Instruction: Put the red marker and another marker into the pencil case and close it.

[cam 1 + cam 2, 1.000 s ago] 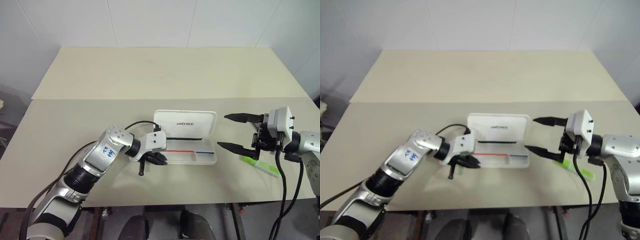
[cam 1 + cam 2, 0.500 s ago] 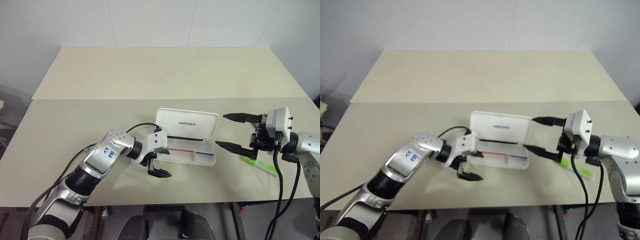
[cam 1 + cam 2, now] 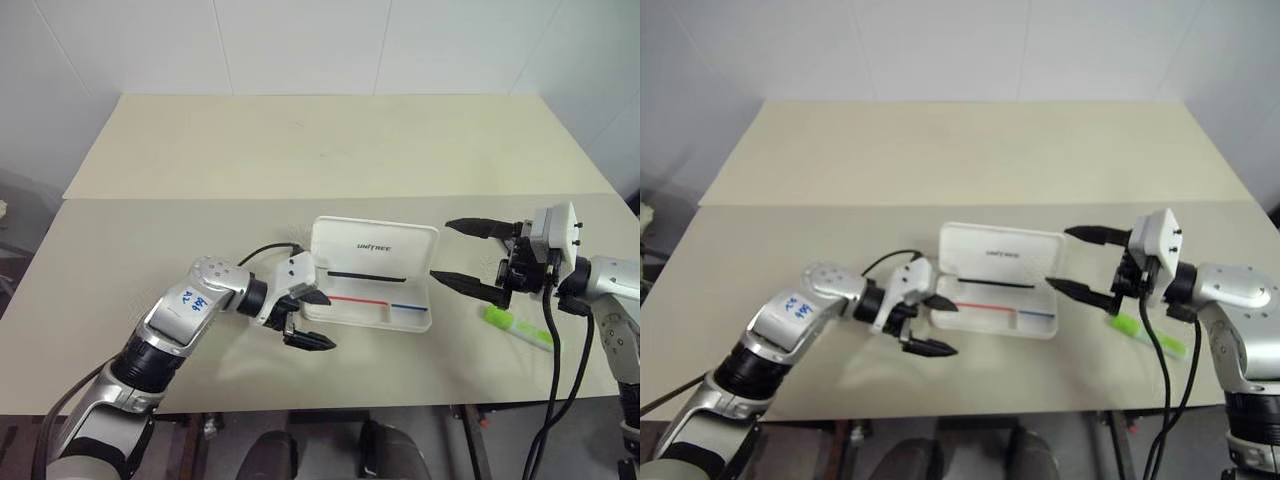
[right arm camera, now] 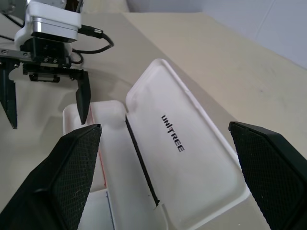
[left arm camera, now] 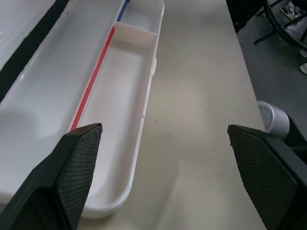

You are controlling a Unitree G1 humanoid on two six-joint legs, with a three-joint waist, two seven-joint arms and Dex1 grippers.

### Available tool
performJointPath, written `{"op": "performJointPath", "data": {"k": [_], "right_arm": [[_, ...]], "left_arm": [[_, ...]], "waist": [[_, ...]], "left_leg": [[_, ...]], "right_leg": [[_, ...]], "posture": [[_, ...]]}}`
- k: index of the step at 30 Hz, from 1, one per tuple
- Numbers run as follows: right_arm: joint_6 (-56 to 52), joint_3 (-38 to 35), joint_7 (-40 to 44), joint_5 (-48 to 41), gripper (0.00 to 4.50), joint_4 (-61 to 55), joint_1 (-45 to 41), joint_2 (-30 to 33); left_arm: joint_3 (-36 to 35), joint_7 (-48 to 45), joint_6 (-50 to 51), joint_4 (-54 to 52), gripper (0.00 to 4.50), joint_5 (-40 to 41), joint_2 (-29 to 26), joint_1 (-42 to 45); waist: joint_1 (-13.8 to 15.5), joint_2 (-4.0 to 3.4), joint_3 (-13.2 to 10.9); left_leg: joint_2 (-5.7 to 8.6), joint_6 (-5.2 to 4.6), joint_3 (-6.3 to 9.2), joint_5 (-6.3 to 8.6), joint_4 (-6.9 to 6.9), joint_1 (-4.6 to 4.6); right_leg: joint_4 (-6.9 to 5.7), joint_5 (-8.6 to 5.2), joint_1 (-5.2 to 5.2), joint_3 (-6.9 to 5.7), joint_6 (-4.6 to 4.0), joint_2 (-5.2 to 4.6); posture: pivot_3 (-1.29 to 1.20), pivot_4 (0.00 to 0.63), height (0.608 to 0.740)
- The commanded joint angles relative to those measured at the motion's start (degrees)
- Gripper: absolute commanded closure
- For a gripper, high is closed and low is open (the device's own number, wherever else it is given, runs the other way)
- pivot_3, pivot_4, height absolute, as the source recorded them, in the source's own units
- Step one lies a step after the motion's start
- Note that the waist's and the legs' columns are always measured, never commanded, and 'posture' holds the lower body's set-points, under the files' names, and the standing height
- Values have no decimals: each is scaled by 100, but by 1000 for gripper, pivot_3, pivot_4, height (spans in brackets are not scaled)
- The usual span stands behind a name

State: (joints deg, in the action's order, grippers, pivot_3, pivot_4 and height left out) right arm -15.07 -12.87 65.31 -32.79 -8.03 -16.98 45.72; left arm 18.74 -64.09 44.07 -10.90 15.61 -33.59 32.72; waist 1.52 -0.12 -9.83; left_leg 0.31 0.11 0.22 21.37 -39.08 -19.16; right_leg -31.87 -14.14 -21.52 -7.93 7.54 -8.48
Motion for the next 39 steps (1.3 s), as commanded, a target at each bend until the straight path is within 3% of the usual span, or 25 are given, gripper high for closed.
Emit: {"op": "performJointPath", "data": {"k": [1, 4, 7, 12, 16, 25, 36, 39], "right_arm": [[-156, -282, -216, -148, 0, 110, -175, 35], [-219, -411, -471, -77, 0, 240, -214, 50], [-284, -643, -1401, 286, 0, 537, -166, -75], [-156, -847, -2305, 722, 0, 1168, -25, -288], [-41, -807, -2494, 925, 0, 1431, -33, -345], [673, -462, -2392, 1525, 0, 3684, -814, -366], [1187, 40, -2364, 2323, 0, 6488, -2180, -233], [1106, 113, -2180, 2405, 1015, 6830, -2299, -203]], "left_arm": [[-422, -56, -360, -218, 23, 284, -63, -138], [-761, -73, -821, -179, 23, 465, 1, -297], [-1521, -275, -1119, -434, 23, 1157, 37, -533], [-2110, -293, -1287, -694, 23, 1570, -194, -715], [-2239, -271, -1363, -711, 23, 1700, -290, -739], [-2777, -187, -2217, -140, 23, 1620, -482, -600], [-2797, -157, -1948, -113, 23, 1778, -767, -323], [-2837, -131, -1892, -139, 0, 1819, -832, -280]], "waist": [[1, 0, 0], [4, 0, 0], [0, 0, 0], [2, 0, 0], [-17, -2, -1], [-39, -7, -3], [-98, -7, -3], [-143, -5, -2]], "left_leg": [[0, 0, 0, 0, 0, 0], [0, 0, 0, 0, 0, -1], [0, 0, 0, 0, 0, -2], [-1, 4, -1, 1, 1, -3], [1, 4, -16, 1, 1, 2], [-2, 3, -22, 1, 2, 5], [-4, 4, -23, 1, 4, 0], [-4, 4, -23, 1, 4, 2]], "right_leg": [[0, 0, 0, 0, 0, 0], [0, 0, -1, 1, 0, -1], [1, 0, -3, 3, 0, -1], [1, 0, -5, 2, 0, -1], [0, 1, -4, 15, 1, 0], [0, 1, -6, 19, 1, 5], [3, 1, -8, 17, 1, 5], [4, 1, -6, 18, 1, 5]], "posture": [[0, 150, 740], [0, 150, 740], [0, 150, 740], [0, 150, 740], [0, 150, 740], [0, 150, 740], [0, 150, 740], [0, 150, 740]]}}
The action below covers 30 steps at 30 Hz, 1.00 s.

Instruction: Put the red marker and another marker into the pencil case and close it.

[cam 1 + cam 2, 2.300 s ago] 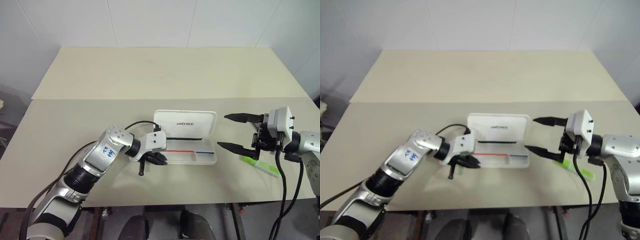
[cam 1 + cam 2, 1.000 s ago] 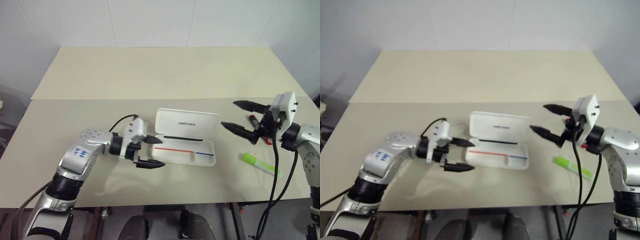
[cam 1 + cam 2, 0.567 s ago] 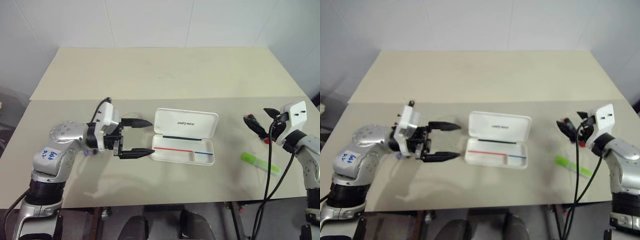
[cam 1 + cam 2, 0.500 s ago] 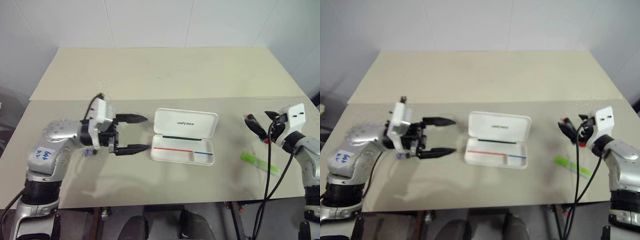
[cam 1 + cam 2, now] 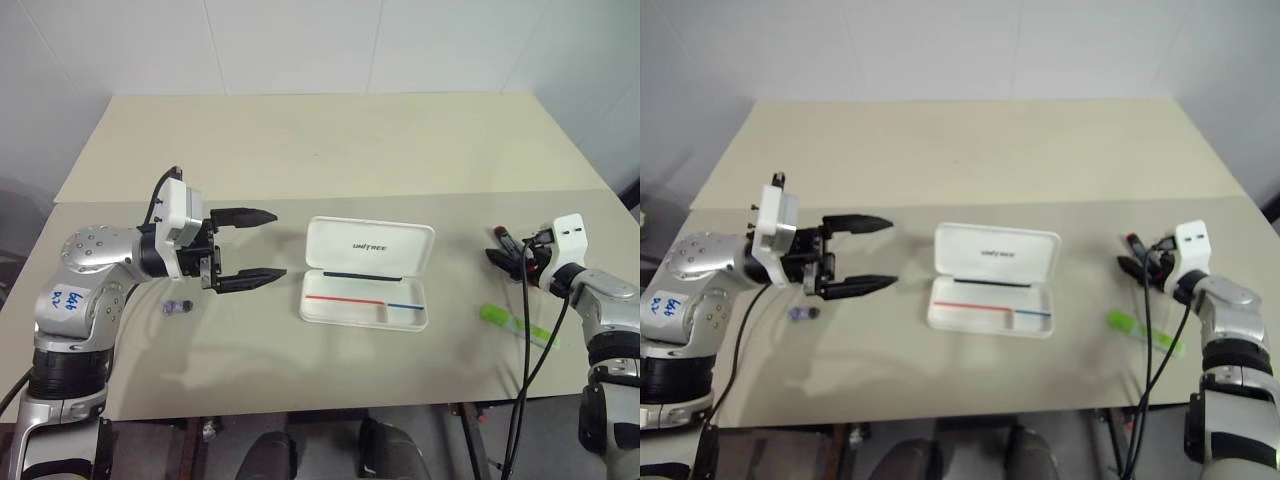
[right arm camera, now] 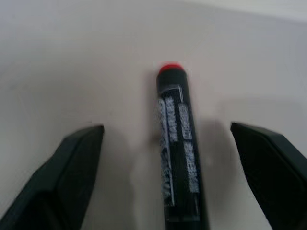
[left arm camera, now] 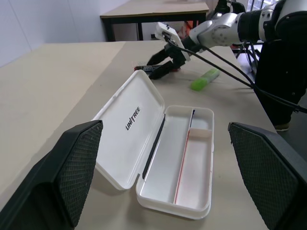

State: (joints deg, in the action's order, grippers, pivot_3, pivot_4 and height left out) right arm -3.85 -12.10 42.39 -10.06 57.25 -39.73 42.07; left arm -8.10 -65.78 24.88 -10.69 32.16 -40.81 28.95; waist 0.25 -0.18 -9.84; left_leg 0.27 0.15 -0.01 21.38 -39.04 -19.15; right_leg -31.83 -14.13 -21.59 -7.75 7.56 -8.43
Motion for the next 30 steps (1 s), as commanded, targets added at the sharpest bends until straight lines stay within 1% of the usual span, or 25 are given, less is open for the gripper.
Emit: {"op": "performJointPath", "data": {"k": [1, 5, 8, 14, 19, 23, 24, 26, 29, 30], "right_arm": [[-20, 54, 144, 141, 1399, 351, -41, 166], [19, 51, 288, 88, 2939, 297, -3, 135], [96, 72, 307, 121, 3890, 187, 47, 108], [283, -64, 190, 69, 3890, -193, -59, 210], [379, -544, 467, -430, 3890, -1034, -132, 487], [-92, -832, 1167, -1173, 3890, -2420, 222, 501], [-300, -817, 1429, -1449, 3890, -3041, 400, 468], [-618, -790, 1733, -1832, 3890, -3890, 656, 438], [-1386, -491, 1967, -2441, 3890, -5265, 887, 374], [-1557, -435, 1994, -2546, 3890, -5521, 927, 374]], "left_arm": [[-162, 40, 37, -169, 0, 177, -135, 96], [-210, 89, 58, -230, 0, 201, -203, 57], [-182, 129, 39, -245, 0, 201, -199, 38], [-46, 146, -107, -131, 0, 119, -95, 40], [69, 105, -349, 123, 0, 9, 43, 56], [83, 31, -648, 412, 0, -79, 132, -19], [66, 3, -800, 542, 0, -140, 149, -63], [60, -19, -993, 704, 0, -220, 177, -105], [-16, -116, -1197, 914, 0, -246, 146, -246], [-20, -135, -1245, 951, 0, -250, 137, -273]], "waist": [[-26, 1, 0], [-26, 5, 3], [-30, 6, 3], [-35, 4, 2], [-31, -14, -8], [-31, -13, -8], [-28, -13, -8], [-27, -13, -8], [-21, -13, -8], [-21, -13, -8]], "left_leg": [[0, 0, 1, 0, 0, 1], [-2, 0, 4, 0, -1, 0], [-2, 1, 4, 0, -2, 0], [-2, 2, 4, 0, -1, -1], [-2, 2, 2, 0, -1, -2], [-3, 3, 3, 0, 4, 0], [-5, 4, 3, 2, 4, 0], [-7, 6, 4, 3, 4, 1], [-7, 7, 1, 4, 2, 0], [-8, 7, 0, 4, 2, 1]], "right_leg": [[0, 0, 1, 0, 0, 0], [-1, 0, 1, -1, 0, 0], [0, 0, 2, 0, 0, 0], [0, 0, 1, 1, 0, 0], [1, 0, 0, 1, 1, 0], [3, 0, -1, -2, 1, 3], [3, 0, -1, -3, 1, 5], [3, 0, -1, -3, 1, 7], [3, 0, -2, -2, 1, 8], [2, 0, -2, -1, 1, 8]], "posture": [[0, 150, 740], [0, 150, 740], [0, 150, 740], [0, 150, 740], [0, 150, 740], [0, 150, 740], [0, 150, 740], [0, 150, 740], [0, 150, 740], [0, 150, 740]]}}
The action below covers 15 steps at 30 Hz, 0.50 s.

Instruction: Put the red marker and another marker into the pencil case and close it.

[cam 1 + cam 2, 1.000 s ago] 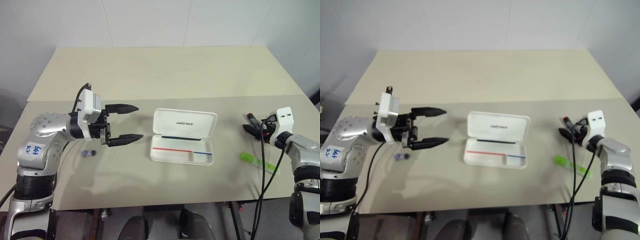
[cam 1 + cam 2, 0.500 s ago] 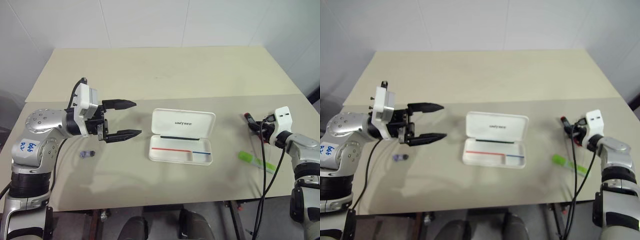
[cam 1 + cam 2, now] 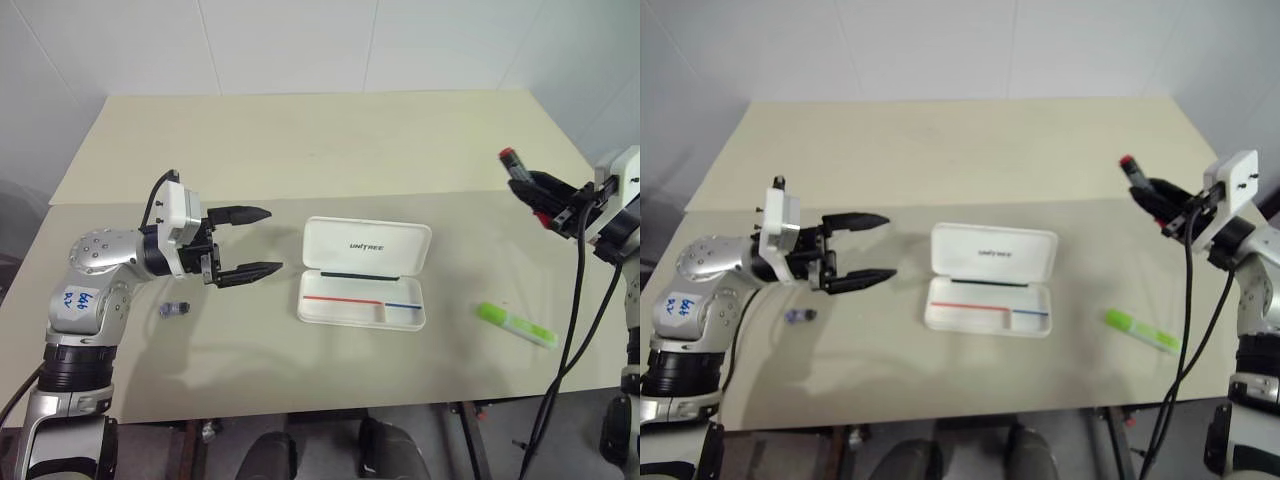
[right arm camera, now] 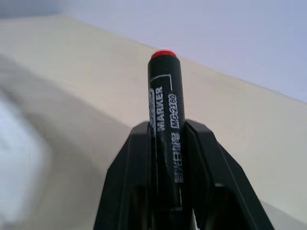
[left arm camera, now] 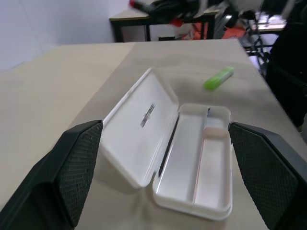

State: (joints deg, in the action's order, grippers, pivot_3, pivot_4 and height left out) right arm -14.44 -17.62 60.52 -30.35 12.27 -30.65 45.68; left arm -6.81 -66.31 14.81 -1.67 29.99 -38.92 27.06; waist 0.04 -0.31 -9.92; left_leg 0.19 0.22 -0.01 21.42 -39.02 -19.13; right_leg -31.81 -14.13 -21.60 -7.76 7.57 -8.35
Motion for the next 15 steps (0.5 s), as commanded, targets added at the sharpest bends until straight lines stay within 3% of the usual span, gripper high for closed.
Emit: {"op": "performJointPath", "data": {"k": [1, 4, 7, 15], "right_arm": [[-680, 282, 274, -676, 3890, -1435, 70, -18], [-1164, 909, 495, -1044, 3890, -2489, 188, -171], [-1196, 1445, 713, -929, 3890, -2800, 240, -295], [-185, 2875, 1275, 464, 3890, -1961, -68, -734]], "left_arm": [[-163, -130, -320, 102, 0, -68, -101, -167], [-196, -167, -452, 127, 0, -164, -231, -418], [-173, -143, -479, -41, 0, -196, -300, -618], [-191, 124, -335, -480, 0, -157, -250, -903]], "waist": [[1, 3, -1], [-2, 3, -1], [9, 8, 1], [114, 13, 3]], "left_leg": [[0, 0, 1, 0, 0, 0], [-3, 2, 4, 2, 1, 4], [-5, 3, 9, 6, 0, 0], [6, -7, 10, 23, -4, -7]], "right_leg": [[0, 0, 0, -1, 0, 0], [-2, 0, -1, 0, 0, 1], [-2, 0, -4, -1, 0, 5], [-9, 0, -16, -1, 0, -5]], "posture": [[0, 150, 740], [0, 150, 740], [0, 150, 740], [0, 150, 740]]}}
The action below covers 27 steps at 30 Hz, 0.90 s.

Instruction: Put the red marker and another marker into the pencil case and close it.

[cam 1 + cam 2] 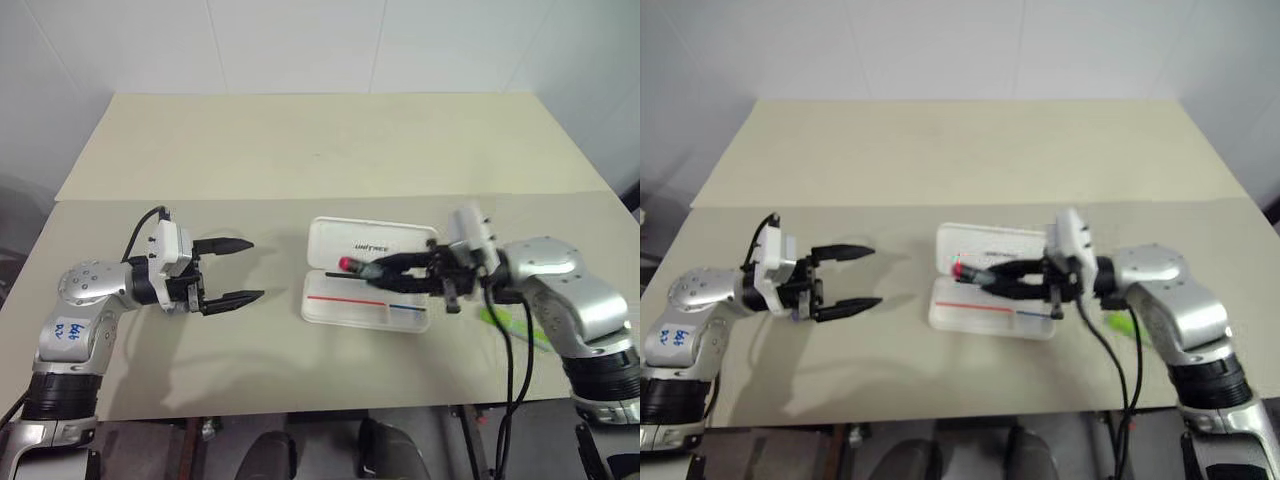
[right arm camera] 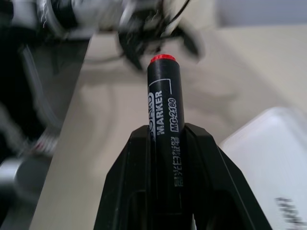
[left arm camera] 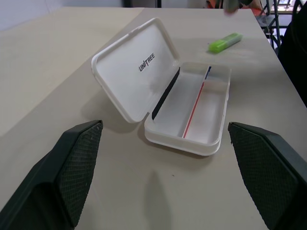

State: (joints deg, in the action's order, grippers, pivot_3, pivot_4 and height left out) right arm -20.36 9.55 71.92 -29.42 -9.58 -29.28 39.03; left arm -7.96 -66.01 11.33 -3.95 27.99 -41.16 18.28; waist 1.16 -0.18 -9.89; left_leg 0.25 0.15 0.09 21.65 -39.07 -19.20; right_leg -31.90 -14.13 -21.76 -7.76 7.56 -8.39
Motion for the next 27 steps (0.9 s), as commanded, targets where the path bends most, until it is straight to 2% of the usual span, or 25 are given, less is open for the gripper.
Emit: {"op": "performJointPath", "data": {"k": [1, 9, 16, 23, 27], "right_arm": [[543, 261, 193, 519, 3890, 360, -266, -107], [1466, 713, 95, 1643, 3890, 1746, -954, -636], [1487, 690, 293, 1836, 3890, 1863, -953, -564], [1174, 542, 214, 1676, 1428, 1461, -935, -621], [578, 367, 193, 1252, 53, 938, -904, -614]], "left_arm": [[-75, 120, 23, -286, 0, 44, -22, -37], [8, 366, 110, -622, 0, 42, 62, -133], [42, 462, 170, -785, 0, 51, 92, -166], [102, 480, 161, -745, 0, 37, 140, -78], [162, 469, 149, -694, 0, 31, 183, -3]], "waist": [[2, 0, 0], [-37, 1, 0], [-68, 0, 0], [-131, 0, 0], [-121, 0, 0]], "left_leg": [[1, 0, -3, 0, 0, 0], [-3, 1, -11, -1, 0, -2], [-4, 3, -12, 1, 1, -2], [-5, 4, -13, 1, 1, -1], [-7, 4, -12, 1, 0, 0]], "right_leg": [[-5, 0, -3, 1, 0, 0], [-7, 0, -12, 0, 0, 6], [-7, 0, -13, 0, 0, 7], [-7, 0, -12, 1, 0, 7], [-8, 0, -13, 1, 0, 8]], "posture": [[0, 150, 740], [0, 150, 740], [0, 150, 740], [0, 150, 740], [0, 150, 740]]}}
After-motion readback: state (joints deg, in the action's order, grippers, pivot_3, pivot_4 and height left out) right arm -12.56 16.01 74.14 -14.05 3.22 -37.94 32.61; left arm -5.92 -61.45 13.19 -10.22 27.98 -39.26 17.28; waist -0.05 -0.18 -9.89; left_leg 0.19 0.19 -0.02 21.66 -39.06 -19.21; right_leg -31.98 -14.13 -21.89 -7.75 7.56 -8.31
